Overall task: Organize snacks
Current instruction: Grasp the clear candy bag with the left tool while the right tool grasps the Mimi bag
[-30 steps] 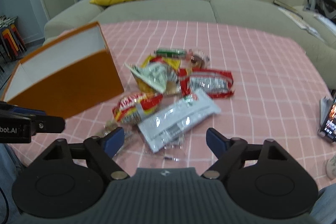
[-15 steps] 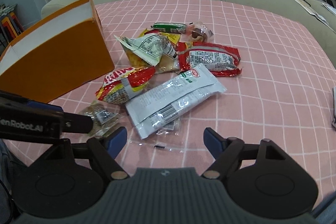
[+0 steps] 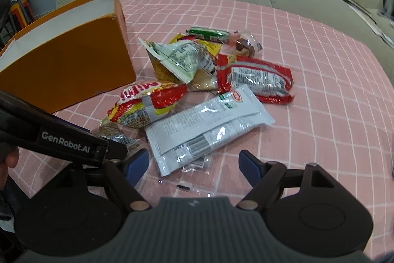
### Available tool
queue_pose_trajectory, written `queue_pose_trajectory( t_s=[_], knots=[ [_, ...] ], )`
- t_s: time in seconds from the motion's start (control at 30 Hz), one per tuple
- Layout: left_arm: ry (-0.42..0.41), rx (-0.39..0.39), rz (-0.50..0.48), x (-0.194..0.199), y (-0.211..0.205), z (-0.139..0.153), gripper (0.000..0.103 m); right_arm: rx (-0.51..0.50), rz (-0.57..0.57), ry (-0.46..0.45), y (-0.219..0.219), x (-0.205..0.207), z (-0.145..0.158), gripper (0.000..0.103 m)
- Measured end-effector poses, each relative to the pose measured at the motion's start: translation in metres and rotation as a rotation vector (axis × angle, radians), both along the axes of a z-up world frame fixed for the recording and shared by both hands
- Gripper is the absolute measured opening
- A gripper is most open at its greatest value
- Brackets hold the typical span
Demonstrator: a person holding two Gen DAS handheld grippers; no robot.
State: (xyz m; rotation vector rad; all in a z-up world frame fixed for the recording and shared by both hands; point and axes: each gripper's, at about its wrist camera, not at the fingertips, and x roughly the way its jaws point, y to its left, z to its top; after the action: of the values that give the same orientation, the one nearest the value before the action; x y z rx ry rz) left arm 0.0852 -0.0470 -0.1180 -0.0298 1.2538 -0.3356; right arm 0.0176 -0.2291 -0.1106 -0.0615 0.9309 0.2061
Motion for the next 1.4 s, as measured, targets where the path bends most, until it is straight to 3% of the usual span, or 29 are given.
queue_pose_trajectory(
  t_s=[0.23, 0.4, 0.83, 1.07, 1.2, 1.4],
  knots=[
    [-0.015, 0.005, 0.050, -0.001, 0.013, 0.012, 0.055, 0.008, 0.101, -0.053, 0.009, 0.009, 0.006, 0.078],
    [-0.050, 0.034, 0.098, -0.003, 0.029, 0.029, 0.055, 0.028, 0.149, -0.074, 0.019, 0.024, 0.004, 0.091],
    [-0.107, 0.100, 0.149, -0.007, 0.049, 0.057, 0.055, 0.130, 0.178, -0.031, 0.054, 0.055, -0.012, 0.090],
    [-0.105, 0.113, 0.171, -0.012, 0.061, 0.059, 0.055, 0.118, 0.200, 0.000, 0.074, 0.060, -0.023, 0.089],
    [-0.115, 0.113, 0.179, -0.016, 0.067, 0.065, 0.055, 0.109, 0.170, 0.048, 0.076, 0.063, -0.033, 0.066],
    [-0.128, 0.106, 0.185, -0.021, 0.071, 0.070, 0.055, 0.085, 0.153, 0.056, 0.079, 0.062, -0.032, 0.050]
  ],
)
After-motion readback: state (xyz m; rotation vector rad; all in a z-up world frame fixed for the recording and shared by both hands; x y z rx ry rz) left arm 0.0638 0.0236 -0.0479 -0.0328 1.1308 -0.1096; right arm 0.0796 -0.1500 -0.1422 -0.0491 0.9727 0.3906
